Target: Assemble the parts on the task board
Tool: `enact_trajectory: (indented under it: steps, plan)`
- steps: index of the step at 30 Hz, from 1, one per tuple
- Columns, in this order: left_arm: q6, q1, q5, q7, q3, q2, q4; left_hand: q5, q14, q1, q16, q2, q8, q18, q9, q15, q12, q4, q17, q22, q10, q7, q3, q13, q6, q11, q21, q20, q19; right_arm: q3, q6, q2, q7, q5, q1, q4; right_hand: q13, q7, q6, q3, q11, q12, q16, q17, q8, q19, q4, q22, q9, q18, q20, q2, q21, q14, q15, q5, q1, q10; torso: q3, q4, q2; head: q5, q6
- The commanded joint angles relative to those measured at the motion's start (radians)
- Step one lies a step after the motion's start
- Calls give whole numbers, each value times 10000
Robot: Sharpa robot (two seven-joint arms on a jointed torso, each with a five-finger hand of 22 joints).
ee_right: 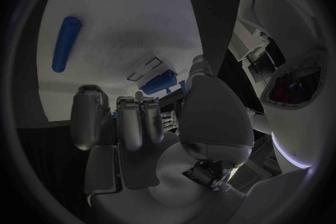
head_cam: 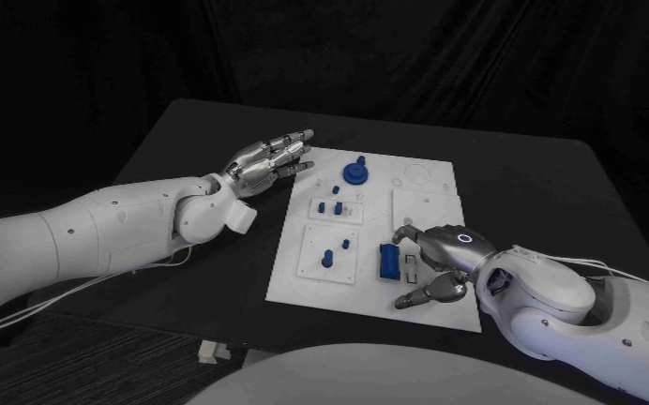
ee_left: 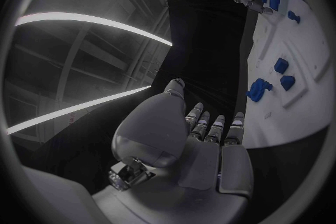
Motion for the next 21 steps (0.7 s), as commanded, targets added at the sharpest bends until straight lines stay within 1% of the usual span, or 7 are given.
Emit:
enact_trajectory:
  steps: [1,4,6,9,12,17,21]
  plan:
    - [157,-16,15,58,10,11,6,64,17,-7,46,112,67,163,12,83,-37,-17,5,7,-18,32,27,-9,24,29,37,48,-6,2,-1037,-203,9,-143,-5,152,2630,82,-48,-11,38,25,26,2635,73,49,-5,1945,-26,42,14,-13,28,1030,38,-94,-30,1045,1,1,6,-15,-2]
    - [146,-18,15,52,10,6,2,73,17,-7,45,137,74,162,15,91,-36,-20,5,6,-18,52,41,-9,47,43,37,51,-5,3,-1482,-427,152,-146,103,285,2630,52,34,50,16,25,26,2635,114,64,-4,1953,-50,38,7,61,52,1030,24,-88,-107,1045,1,1,5,-9,-2]
    - [144,-19,15,47,10,3,-1,73,17,-7,45,137,74,162,15,91,-36,-20,5,6,-18,52,41,-9,47,43,37,51,-5,4,-1693,-550,236,-111,225,355,2630,17,143,175,-14,25,26,2635,156,77,-6,1957,-103,36,-8,213,66,1030,-1,106,-233,1045,2,0,4,-17,-2]
    - [143,-21,15,42,10,9,-10,78,17,-7,46,139,76,161,16,92,-32,-22,5,15,-17,55,43,-8,53,46,39,51,-2,4,-1908,-712,324,-24,450,455,2630,-9,254,667,-41,25,26,2635,192,89,-30,1959,-232,35,-31,805,73,1030,-26,1004,-203,1045,1,-6,0,-30,-2]
    - [152,-24,15,44,10,33,-26,78,17,-7,46,139,76,161,16,92,-32,-22,5,15,-17,55,43,-8,53,46,39,51,-2,4,-1952,-743,358,27,581,484,2630,-22,353,971,-53,25,26,2635,247,101,-49,1964,-344,30,-42,1211,86,1030,-36,1754,-100,1045,2,-3,-8,-58,-2]
    - [170,-27,15,56,10,52,-23,87,16,-6,43,140,74,161,15,93,-42,-26,4,9,-17,59,46,-10,40,49,38,52,-3,2,-1711,-563,337,123,621,356,2630,-22,352,1011,-55,25,26,2635,249,92,-52,1958,-377,35,-44,1267,66,1030,-39,1793,-85,1045,-2,-1,-12,-38,-2]
    - [150,-28,15,61,10,23,-5,87,16,-6,43,140,74,161,15,93,-42,-26,4,9,-17,59,46,-10,40,49,38,52,-3,1,-1511,-402,297,170,483,209,2630,-12,319,1093,-48,25,26,2635,247,62,-62,1939,-451,48,-45,1374,6,1030,-35,1654,-12,1045,-8,6,-6,-10,-2]
